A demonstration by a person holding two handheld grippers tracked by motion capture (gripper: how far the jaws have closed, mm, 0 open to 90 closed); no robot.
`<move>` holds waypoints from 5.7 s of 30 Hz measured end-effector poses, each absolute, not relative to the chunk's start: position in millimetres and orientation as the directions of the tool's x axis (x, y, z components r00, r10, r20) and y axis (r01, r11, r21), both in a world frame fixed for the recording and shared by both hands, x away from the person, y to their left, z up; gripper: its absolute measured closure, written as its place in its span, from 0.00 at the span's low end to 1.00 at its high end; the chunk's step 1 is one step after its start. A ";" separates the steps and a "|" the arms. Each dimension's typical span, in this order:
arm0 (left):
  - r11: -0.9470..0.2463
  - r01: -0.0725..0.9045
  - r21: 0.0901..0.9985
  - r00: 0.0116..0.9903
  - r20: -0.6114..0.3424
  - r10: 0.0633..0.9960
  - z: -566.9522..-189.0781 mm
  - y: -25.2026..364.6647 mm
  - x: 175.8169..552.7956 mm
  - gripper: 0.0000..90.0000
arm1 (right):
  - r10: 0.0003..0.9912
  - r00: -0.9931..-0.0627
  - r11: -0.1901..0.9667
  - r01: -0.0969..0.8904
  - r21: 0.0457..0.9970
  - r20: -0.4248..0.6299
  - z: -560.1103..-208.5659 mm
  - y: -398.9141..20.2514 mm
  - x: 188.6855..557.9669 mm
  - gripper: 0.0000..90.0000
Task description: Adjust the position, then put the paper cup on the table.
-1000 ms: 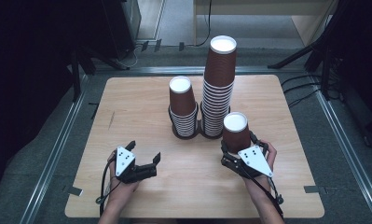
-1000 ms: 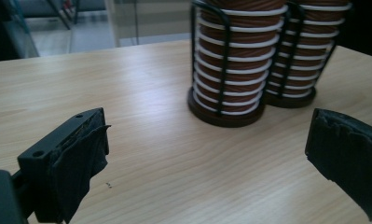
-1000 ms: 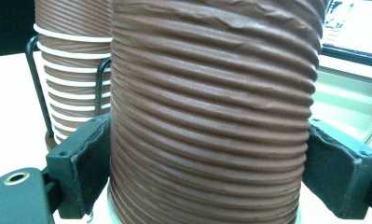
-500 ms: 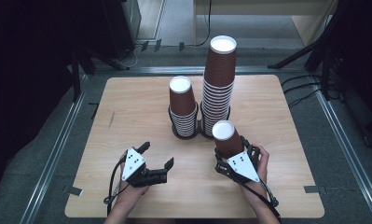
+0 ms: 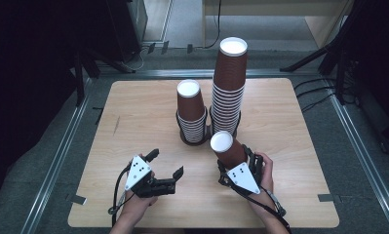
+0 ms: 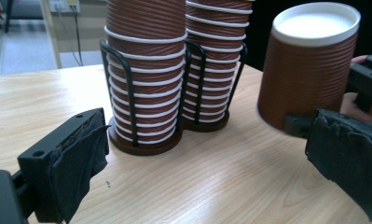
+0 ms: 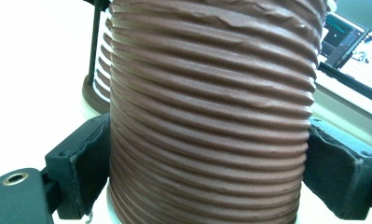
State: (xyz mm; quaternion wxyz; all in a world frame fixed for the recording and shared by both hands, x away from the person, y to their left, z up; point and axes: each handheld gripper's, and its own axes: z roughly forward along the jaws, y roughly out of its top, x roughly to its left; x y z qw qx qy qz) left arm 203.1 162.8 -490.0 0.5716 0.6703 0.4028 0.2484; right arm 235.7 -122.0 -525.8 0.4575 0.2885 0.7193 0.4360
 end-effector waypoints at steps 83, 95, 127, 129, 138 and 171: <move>-0.115 0.376 0.919 0.732 -0.218 0.646 -483.8 124.9 203.6 0.25 | 0.500 -0.482 0.679 -0.298 0.671 -0.720 -546.3 -76.0 196.4 0.10; -0.082 0.367 0.927 0.714 -0.224 0.664 -482.8 135.3 207.1 0.25 | 0.523 -0.558 0.629 -0.258 0.733 -0.645 -540.7 -80.7 197.1 0.06; 0.119 0.220 0.968 0.609 -0.232 0.759 -485.8 161.4 208.4 0.25 | 0.805 -0.573 -0.009 0.246 0.969 0.153 -520.8 -112.9 221.2 0.04; 0.131 0.217 0.967 0.607 -0.239 0.758 -485.7 161.6 207.8 0.25 | 0.792 -0.570 -0.070 0.273 0.959 0.220 -519.9 -113.1 221.1 0.03; 0.126 0.215 0.969 0.612 -0.234 0.756 -488.2 157.3 207.0 0.25 | 0.743 -0.532 -0.221 0.377 0.900 0.405 -516.7 -111.7 220.2 0.00; 0.179 0.169 0.969 0.617 -0.245 0.748 -493.6 153.8 208.9 0.25 | 0.309 -0.221 -0.671 0.639 0.376 0.925 -516.2 -95.4 213.6 0.00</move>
